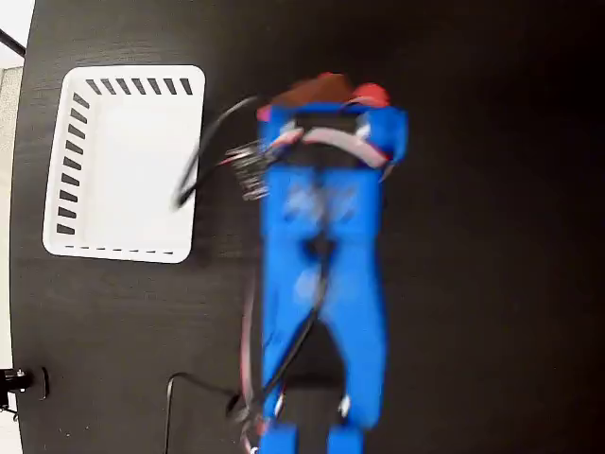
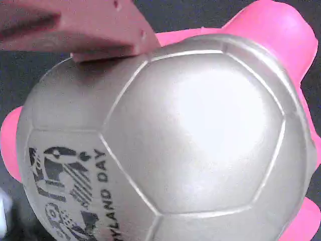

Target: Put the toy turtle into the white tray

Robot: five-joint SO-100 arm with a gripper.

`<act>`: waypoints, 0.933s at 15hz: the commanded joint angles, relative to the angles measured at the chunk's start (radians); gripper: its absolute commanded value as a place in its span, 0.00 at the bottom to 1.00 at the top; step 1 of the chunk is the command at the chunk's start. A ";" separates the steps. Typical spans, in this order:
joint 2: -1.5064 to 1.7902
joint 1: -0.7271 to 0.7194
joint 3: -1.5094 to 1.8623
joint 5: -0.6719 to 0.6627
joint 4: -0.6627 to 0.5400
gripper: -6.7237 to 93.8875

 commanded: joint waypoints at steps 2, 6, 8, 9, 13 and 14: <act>0.249 -0.198 0.011 0.121 0.015 0.07; 0.224 -0.413 -0.005 0.229 0.000 0.07; 0.172 -0.469 -0.051 0.259 0.006 0.07; 0.147 -0.488 -0.061 0.262 0.008 0.07; 0.055 -0.503 -0.074 0.230 -0.011 0.07; 0.029 -0.509 -0.089 0.229 -0.015 0.07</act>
